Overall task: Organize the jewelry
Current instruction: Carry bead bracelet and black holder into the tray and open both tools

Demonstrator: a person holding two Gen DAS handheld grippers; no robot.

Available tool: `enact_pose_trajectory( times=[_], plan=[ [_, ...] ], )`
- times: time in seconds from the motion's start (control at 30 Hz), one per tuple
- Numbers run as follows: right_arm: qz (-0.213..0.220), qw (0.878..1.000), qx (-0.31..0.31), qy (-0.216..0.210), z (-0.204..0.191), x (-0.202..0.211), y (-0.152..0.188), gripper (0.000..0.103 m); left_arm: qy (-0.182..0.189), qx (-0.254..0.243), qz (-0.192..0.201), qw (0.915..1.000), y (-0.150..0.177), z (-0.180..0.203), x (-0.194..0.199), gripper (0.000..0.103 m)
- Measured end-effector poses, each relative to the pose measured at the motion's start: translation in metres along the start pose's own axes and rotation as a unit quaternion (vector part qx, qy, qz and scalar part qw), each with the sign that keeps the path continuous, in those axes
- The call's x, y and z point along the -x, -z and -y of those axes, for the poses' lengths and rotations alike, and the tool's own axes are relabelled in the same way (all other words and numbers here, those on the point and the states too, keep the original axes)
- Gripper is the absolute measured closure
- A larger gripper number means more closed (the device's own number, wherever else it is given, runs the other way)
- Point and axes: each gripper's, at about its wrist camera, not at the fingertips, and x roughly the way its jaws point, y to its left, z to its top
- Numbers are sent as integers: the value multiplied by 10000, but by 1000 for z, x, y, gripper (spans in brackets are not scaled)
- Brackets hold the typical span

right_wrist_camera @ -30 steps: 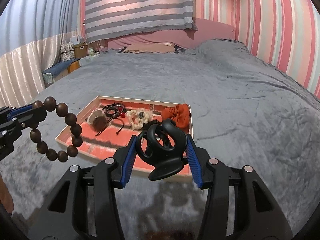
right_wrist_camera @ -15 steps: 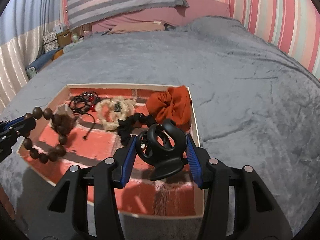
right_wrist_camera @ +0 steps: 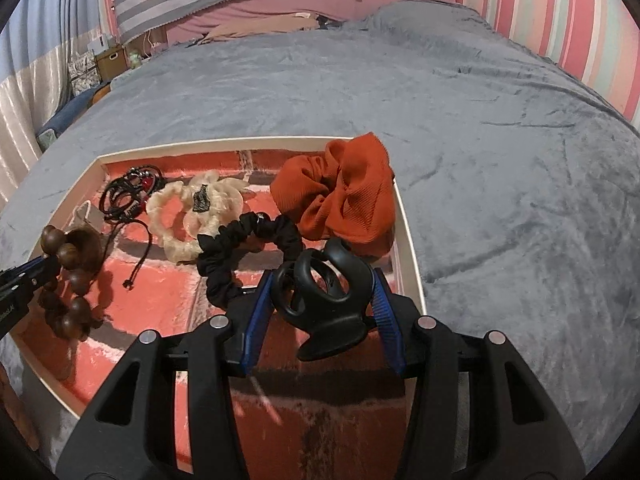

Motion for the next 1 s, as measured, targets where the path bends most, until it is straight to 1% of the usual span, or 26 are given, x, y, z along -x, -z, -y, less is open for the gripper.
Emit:
enact_pose_trajectory(
  times=[0.07,0.1,0.17,0.23,0.3,0.33,0.4,0.47,0.5,0.57,0.6,0.73,0.77,0.83,1.0],
  plan=[
    [6,10000,54,35,-3,-1,0,55,-49,-14,-35,10000,0,0,-2,81],
    [5,10000,70,34,-4,-2,0,54,-78,-22,-45,10000,1,0,-2,78],
    [-16,10000,89,34,-5,-3,0,54,-105,-68,-48,9999,2,1,-3,74],
    [-51,9999,78,41,-5,-5,1,54,-183,-188,2,9997,3,5,1,64],
    [-75,9999,69,60,-4,-5,0,47,-276,-307,26,9991,4,10,3,57],
    [-104,9999,89,69,-4,-6,0,44,-269,-340,11,9991,5,11,3,55],
    [-135,9996,208,107,-6,-5,1,42,-257,-368,-6,9990,7,13,4,52],
    [-105,9996,242,79,-7,0,2,35,-249,-370,-16,9990,9,13,5,50],
    [-84,9996,250,67,-8,3,2,34,-235,-376,2,9990,10,14,8,47],
    [34,9996,286,51,-9,14,1,25,-169,-379,69,9991,10,16,14,39],
    [91,9995,302,39,-9,19,1,24,-179,-367,148,9991,10,17,20,33],
    [339,9989,312,-75,-7,47,-4,13,-32,-318,323,9990,8,20,43,28],
    [385,9987,310,-76,-7,52,-5,9,-26,-318,378,9988,8,21,49,25],
    [497,9983,307,-91,-4,66,-7,4,-60,-325,503,9982,7,23,62,19],
    [639,9972,390,-89,3,100,-3,4,-138,-370,781,9962,7,25,96,11]
  ],
)
